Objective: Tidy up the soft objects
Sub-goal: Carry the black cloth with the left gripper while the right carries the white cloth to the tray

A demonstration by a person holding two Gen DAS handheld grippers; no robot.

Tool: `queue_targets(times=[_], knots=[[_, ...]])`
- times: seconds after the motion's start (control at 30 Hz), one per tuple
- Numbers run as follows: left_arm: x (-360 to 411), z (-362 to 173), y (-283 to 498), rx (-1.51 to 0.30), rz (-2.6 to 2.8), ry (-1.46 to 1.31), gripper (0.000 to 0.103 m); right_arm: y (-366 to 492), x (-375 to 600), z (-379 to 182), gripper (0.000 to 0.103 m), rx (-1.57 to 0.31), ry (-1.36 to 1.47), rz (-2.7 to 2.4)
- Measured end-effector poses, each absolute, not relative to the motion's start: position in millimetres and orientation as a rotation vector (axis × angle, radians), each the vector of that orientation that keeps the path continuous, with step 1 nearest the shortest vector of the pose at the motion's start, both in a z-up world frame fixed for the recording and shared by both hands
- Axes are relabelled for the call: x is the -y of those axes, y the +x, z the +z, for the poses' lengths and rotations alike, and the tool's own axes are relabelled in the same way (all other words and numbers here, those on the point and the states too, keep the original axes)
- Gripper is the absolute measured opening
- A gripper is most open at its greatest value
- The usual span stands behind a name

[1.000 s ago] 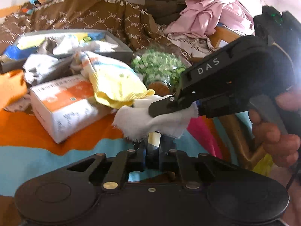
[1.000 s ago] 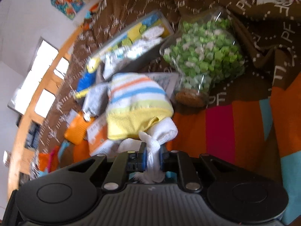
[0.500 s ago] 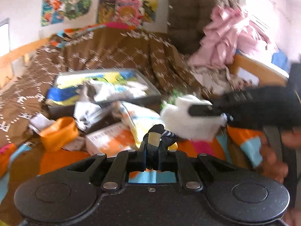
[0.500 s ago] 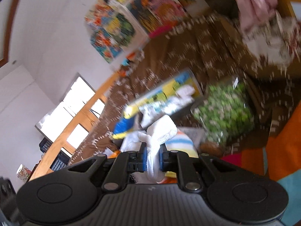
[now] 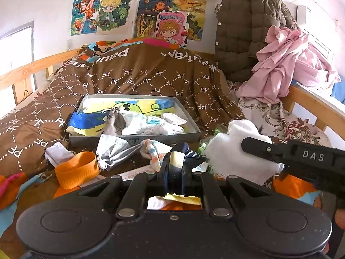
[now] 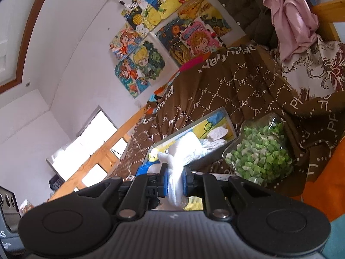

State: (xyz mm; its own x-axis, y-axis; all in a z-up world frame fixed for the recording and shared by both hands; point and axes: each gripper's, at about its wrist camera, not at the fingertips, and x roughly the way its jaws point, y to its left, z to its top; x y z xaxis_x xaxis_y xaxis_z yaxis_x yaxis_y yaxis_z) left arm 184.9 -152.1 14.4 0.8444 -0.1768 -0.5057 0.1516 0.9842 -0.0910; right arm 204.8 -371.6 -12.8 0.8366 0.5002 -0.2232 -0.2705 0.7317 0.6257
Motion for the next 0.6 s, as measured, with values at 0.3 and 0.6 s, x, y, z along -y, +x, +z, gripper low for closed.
queue_targets(times=[0.3, 0.6], knots=[[144, 15, 220, -0.505, -0.136, -0.074, 0.011, 222, 352, -6, 0.014, -0.352, 0.659, 0.432], [103, 21, 263, -0.449, -0.079, -0.126, 0.011, 279, 307, 3, 0.015, -0.309, 0.46, 0.437]])
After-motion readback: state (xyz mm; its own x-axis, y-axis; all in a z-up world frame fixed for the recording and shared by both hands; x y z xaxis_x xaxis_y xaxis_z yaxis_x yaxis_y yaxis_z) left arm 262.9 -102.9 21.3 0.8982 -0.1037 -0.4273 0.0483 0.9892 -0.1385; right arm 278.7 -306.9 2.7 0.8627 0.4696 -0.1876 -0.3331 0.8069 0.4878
